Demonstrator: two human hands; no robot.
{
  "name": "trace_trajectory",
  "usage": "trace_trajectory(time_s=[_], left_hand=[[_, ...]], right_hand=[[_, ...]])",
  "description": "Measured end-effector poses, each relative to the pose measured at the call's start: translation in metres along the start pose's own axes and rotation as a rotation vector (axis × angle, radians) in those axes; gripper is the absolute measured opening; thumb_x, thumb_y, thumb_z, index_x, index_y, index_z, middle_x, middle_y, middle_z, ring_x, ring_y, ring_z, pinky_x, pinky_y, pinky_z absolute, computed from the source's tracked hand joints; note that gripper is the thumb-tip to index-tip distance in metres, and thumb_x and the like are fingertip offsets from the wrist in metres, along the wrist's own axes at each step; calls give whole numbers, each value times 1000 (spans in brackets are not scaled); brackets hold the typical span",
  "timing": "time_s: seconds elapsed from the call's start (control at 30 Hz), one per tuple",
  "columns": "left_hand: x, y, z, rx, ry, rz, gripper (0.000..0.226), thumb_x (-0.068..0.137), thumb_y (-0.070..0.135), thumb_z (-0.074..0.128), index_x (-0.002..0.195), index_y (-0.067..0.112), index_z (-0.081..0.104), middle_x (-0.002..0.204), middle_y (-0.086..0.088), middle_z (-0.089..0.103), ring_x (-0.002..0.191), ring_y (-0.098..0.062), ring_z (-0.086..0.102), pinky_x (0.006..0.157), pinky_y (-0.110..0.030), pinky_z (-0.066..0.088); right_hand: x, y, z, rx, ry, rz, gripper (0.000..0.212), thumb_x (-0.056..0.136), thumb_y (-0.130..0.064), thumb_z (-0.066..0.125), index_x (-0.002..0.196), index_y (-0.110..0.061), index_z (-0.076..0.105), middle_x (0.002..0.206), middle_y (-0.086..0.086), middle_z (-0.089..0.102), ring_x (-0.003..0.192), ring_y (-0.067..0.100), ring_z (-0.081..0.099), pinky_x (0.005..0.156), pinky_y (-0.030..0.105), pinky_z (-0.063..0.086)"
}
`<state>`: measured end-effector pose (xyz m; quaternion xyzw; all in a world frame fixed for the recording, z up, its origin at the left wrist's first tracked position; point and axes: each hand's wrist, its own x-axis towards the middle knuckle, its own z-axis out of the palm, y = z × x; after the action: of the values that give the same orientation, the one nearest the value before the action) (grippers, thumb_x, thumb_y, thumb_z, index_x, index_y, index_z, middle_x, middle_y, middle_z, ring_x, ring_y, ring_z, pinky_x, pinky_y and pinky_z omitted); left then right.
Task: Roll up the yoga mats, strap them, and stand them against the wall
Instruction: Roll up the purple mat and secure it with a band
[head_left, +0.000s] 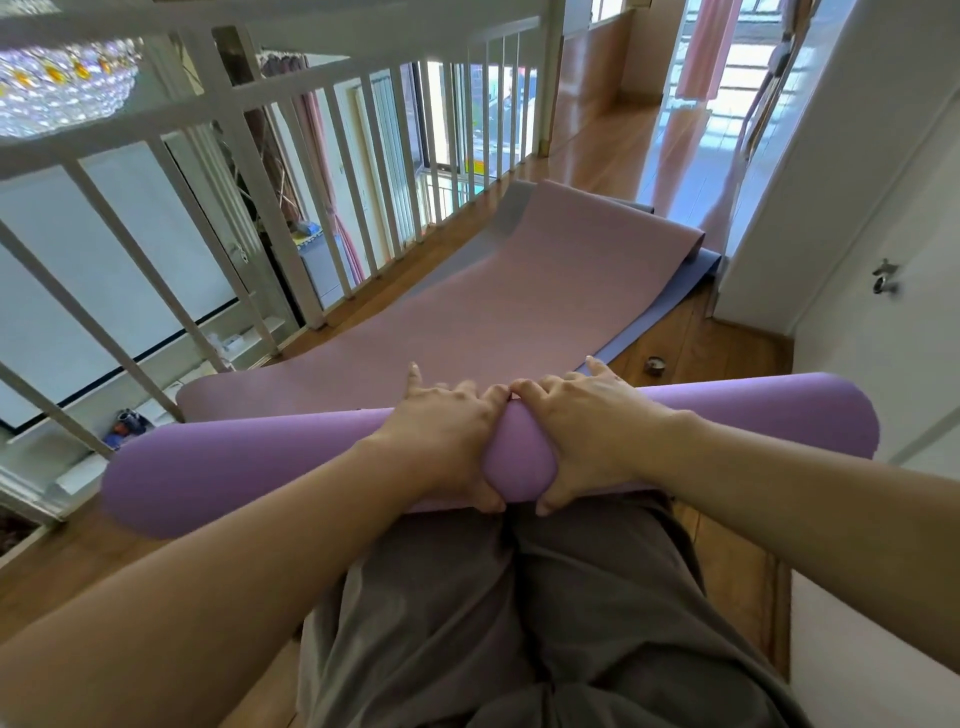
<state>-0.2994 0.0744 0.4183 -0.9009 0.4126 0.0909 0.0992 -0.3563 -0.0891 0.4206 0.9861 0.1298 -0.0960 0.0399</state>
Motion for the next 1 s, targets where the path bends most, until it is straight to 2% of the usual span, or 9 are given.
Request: trace_trajectory(time_s=[0.1,0.2,0.37,0.47,0.6,0.7,0.8,0.87,1.0], left_hand=[[1,-3,-6,-54,-10,13,102,64,68,70,145,28,22,132,-1,50,119,-25,50,111,-59,19],[-9,1,-13,-32,4,8,100,64,68,69,143,27,24,127,-1,52,115,-24,53,111,-57,21],[-39,11,-17,8,19,43,101,64,73,65,143,27,22,128,4,52,115,-19,52,114,-54,20],[-42,19,-2,-51,-64,66,103,63,73,66,144,28,22,132,6,50,119,-17,49,112,-49,25],[-27,10,4,-213,-134,43,100,55,74,70,138,35,30,126,10,55,111,-16,53,95,-35,41],[-14,-1,-1,-347,-248,59,96,57,65,78,137,35,34,123,11,55,108,-14,54,92,-32,45],[-4,-12,-7,-496,-359,78,86,60,60,80,133,37,40,120,16,54,107,-9,53,95,-31,45],[-6,-11,-5,-490,-295,50,87,62,63,76,136,37,39,125,14,54,110,-11,52,99,-35,43],[-28,12,15,-35,61,-5,105,64,73,64,147,28,17,134,2,46,120,-22,47,108,-49,28]], right_hand=[[0,-1,-1,43,73,-12,90,61,-77,67,128,-21,47,115,-6,62,99,15,59,98,42,43],[-3,-2,-17,-50,74,-73,84,62,-81,60,121,-22,51,105,-8,64,87,12,60,87,34,47],[-27,-12,-37,-98,72,-172,81,61,-84,57,116,-24,52,95,-11,64,78,11,58,83,31,47],[-33,-20,-22,-25,-36,-181,84,62,-81,61,123,-25,49,105,-10,63,86,10,57,84,28,48],[-31,-15,-9,127,-118,-114,90,61,-78,66,133,-28,42,121,-11,59,103,10,55,93,32,46],[-33,-20,-6,-39,-131,-85,105,68,-71,66,148,-20,21,142,-1,44,125,19,45,113,49,28],[-29,-27,2,-68,-100,-39,108,65,-68,70,147,-18,21,139,3,44,125,22,45,114,49,24],[-20,-21,-1,-21,-102,-25,102,60,-70,72,139,-22,32,129,-1,52,114,19,51,106,43,36],[-1,-5,-12,154,-220,-48,95,55,-66,80,131,-26,40,119,-5,58,104,16,55,94,38,48]])
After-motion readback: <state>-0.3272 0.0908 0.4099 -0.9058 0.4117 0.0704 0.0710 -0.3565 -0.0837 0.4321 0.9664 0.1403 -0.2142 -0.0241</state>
